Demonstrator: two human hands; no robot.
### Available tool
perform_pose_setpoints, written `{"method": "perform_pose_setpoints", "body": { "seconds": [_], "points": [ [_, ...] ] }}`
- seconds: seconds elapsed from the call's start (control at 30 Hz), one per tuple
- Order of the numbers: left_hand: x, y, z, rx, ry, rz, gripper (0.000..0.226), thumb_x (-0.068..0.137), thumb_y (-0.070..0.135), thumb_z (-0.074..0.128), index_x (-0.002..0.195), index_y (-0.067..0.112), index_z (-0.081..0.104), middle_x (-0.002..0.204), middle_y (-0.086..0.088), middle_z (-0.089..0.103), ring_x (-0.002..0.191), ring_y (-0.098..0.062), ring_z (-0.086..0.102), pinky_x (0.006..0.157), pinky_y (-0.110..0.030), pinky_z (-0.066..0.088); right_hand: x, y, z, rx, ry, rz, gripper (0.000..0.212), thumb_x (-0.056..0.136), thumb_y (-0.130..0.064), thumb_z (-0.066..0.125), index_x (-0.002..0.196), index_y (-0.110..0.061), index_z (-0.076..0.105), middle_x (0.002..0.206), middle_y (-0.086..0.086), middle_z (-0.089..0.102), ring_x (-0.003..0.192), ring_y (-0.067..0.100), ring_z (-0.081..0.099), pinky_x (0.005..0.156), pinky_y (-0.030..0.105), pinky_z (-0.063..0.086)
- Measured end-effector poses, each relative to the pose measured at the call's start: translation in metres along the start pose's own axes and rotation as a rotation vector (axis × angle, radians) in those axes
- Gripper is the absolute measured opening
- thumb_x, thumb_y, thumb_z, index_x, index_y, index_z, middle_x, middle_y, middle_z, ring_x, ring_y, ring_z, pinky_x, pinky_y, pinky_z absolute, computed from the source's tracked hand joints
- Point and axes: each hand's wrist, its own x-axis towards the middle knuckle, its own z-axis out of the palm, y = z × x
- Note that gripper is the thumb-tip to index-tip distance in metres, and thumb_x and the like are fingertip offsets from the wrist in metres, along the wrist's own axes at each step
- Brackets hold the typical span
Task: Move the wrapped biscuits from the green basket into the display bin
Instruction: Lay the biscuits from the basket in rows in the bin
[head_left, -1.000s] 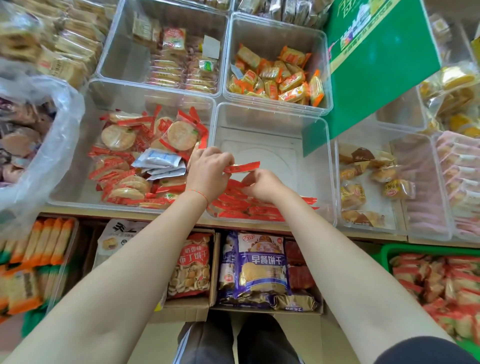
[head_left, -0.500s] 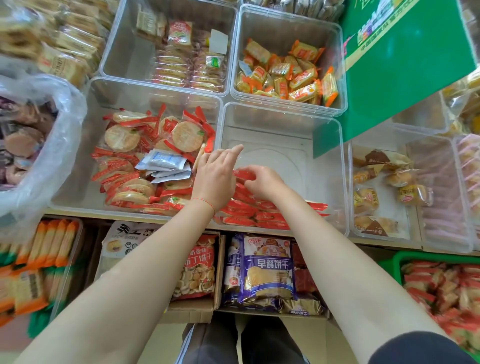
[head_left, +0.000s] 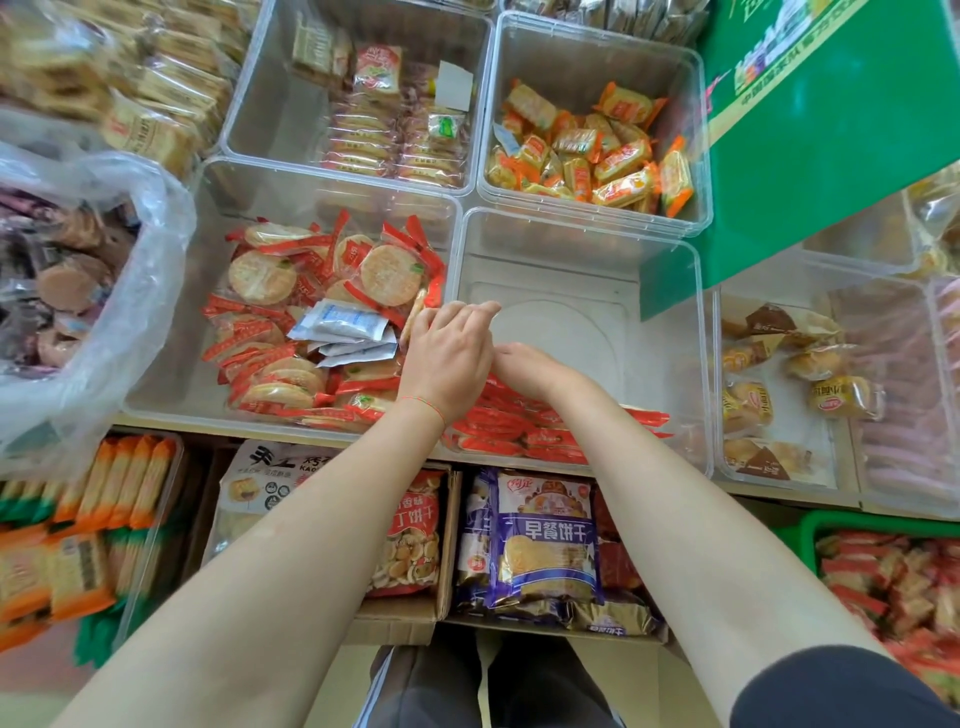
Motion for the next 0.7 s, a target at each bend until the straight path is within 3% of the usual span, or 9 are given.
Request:
{"method": "perform_pose_setpoints", "body": {
  "seconds": [0.07, 0.13, 0.2, 0.27, 0.37, 0.47, 0.57, 0.63, 0.7],
  "points": [
    [0.000, -0.001, 0.000, 0.010, -0.014, 0.002, 0.046, 0.093, 0.026, 0.030, 0.126, 0.014, 0.058, 0.114, -0.003, 0.067, 0.113, -0.026, 0.054, 0.097, -0.039, 0.027, -0.002, 0.005, 0.000, 0.008, 0.114, 0.004, 0.035, 0.097, -0.038, 0.035, 0.072, -0.031, 0.059, 0.091, 0.000, 0.066, 0.096, 0.028, 0.059, 0.077, 0.037, 0.045],
    [0.000, -0.002, 0.000, 0.021, -0.028, 0.002, 0.045, 0.093, 0.027, 0.030, 0.126, 0.014, 0.059, 0.116, -0.002, 0.067, 0.115, -0.025, 0.053, 0.098, -0.038, 0.025, -0.005, 0.010, 0.000, 0.054, 0.247, 0.004, 0.037, 0.091, -0.036, 0.039, 0.058, -0.033, 0.056, 0.068, -0.003, 0.057, 0.080, 0.028, 0.057, 0.066, 0.035, 0.041],
    [0.001, -0.002, 0.000, 0.026, -0.039, -0.004, 0.044, 0.094, 0.028, 0.031, 0.126, 0.015, 0.059, 0.118, -0.002, 0.067, 0.117, -0.024, 0.052, 0.099, -0.039, 0.027, -0.010, 0.015, 0.000, 0.070, 0.289, -0.019, 0.030, 0.088, -0.036, 0.041, 0.075, -0.043, 0.067, 0.075, -0.006, 0.061, 0.084, 0.025, 0.059, 0.073, 0.036, 0.046],
    [0.001, -0.003, 0.001, 0.038, -0.041, 0.001, 0.041, 0.094, 0.026, 0.034, 0.125, 0.015, 0.059, 0.118, -0.002, 0.067, 0.117, -0.025, 0.052, 0.098, -0.040, 0.029, -0.018, 0.020, 0.000, 0.072, 0.308, -0.034, 0.034, 0.086, -0.040, 0.042, 0.106, -0.042, 0.070, 0.104, -0.006, 0.068, 0.102, 0.019, 0.061, 0.091, 0.038, 0.049],
    [0.002, -0.003, 0.003, 0.076, -0.028, 0.018, 0.035, 0.094, 0.024, 0.040, 0.120, 0.014, 0.061, 0.112, -0.003, 0.069, 0.112, -0.026, 0.055, 0.095, -0.041, 0.030, -0.032, 0.030, 0.001, 0.031, 0.382, -0.065, 0.039, 0.090, -0.039, 0.043, 0.121, -0.036, 0.066, 0.127, -0.003, 0.062, 0.120, 0.018, 0.054, 0.104, 0.043, 0.043],
    [0.000, -0.003, 0.003, 0.194, -0.042, 0.051, 0.035, 0.092, 0.027, 0.038, 0.112, 0.014, 0.064, 0.107, -0.004, 0.070, 0.108, -0.028, 0.056, 0.093, -0.041, 0.030, -0.049, 0.040, 0.002, -0.018, 0.421, -0.100, 0.040, 0.092, -0.034, 0.044, 0.127, -0.031, 0.062, 0.133, -0.003, 0.060, 0.127, 0.018, 0.048, 0.108, 0.043, 0.038],
    [-0.007, 0.012, 0.004, 0.300, -0.095, 0.021, 0.032, 0.092, 0.031, 0.045, 0.114, 0.014, 0.062, 0.118, -0.005, 0.064, 0.118, -0.028, 0.049, 0.104, -0.046, 0.021, -0.072, 0.057, 0.005, -0.033, 0.507, -0.134, 0.040, 0.092, -0.031, 0.047, 0.130, -0.026, 0.059, 0.134, -0.002, 0.059, 0.128, 0.018, 0.046, 0.109, 0.043, 0.036],
    [-0.013, 0.041, 0.001, 0.258, -0.078, -0.021, 0.034, 0.088, 0.035, 0.049, 0.111, 0.014, 0.063, 0.119, -0.006, 0.062, 0.119, -0.029, 0.048, 0.108, -0.048, 0.022, -0.091, 0.073, 0.005, -0.047, 0.656, -0.165, 0.035, 0.092, -0.027, 0.049, 0.124, -0.021, 0.062, 0.125, 0.000, 0.062, 0.121, 0.019, 0.050, 0.103, 0.040, 0.039],
    [-0.024, 0.080, 0.000, 0.207, -0.020, -0.010, 0.034, 0.084, 0.038, 0.047, 0.099, 0.014, 0.067, 0.109, -0.006, 0.065, 0.109, -0.030, 0.053, 0.102, -0.046, 0.031, -0.115, 0.092, 0.006, -0.058, 0.836, -0.171, 0.026, 0.091, -0.023, 0.049, 0.109, -0.016, 0.067, 0.107, 0.001, 0.066, 0.103, 0.018, 0.057, 0.089, 0.035, 0.044]
  ]
}}
